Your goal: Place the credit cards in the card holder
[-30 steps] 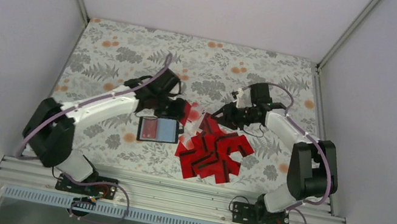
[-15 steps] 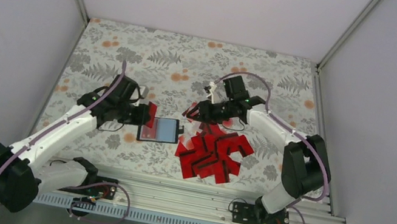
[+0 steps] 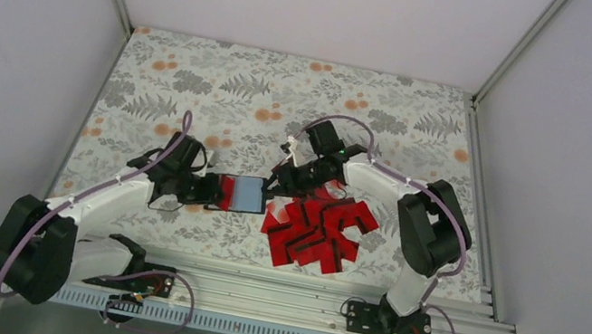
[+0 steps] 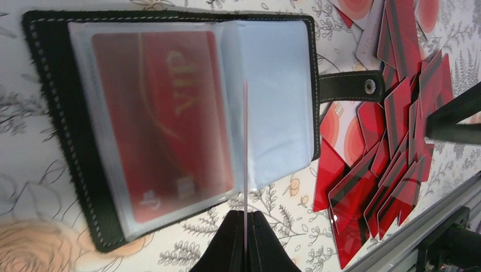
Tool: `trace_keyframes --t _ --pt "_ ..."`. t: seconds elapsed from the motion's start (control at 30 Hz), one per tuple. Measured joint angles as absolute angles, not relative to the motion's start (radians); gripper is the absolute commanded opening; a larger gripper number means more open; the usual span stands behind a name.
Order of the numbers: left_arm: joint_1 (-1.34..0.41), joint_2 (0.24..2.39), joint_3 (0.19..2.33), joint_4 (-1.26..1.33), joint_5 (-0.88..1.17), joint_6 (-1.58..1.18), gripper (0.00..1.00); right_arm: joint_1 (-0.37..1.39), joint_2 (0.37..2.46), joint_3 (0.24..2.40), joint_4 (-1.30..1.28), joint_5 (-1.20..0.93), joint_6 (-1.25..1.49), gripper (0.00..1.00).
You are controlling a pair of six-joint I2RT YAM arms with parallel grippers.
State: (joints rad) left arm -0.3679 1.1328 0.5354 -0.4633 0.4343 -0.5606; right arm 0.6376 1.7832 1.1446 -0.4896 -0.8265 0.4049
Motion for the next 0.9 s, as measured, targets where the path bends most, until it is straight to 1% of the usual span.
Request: trace_keyframes --t 0.27,0.9 --pt "-0.366 1.203 0.535 -0.372 0.481 -0.541 0.02 0.687 1.832 1.147 -0.492 -0.818 0.399 0.40" --pt "-0.366 1.293 0.535 -0.353 0.499 -0.530 0.02 0.700 1.904 1.142 -0.491 -0.815 0.390 0.38"
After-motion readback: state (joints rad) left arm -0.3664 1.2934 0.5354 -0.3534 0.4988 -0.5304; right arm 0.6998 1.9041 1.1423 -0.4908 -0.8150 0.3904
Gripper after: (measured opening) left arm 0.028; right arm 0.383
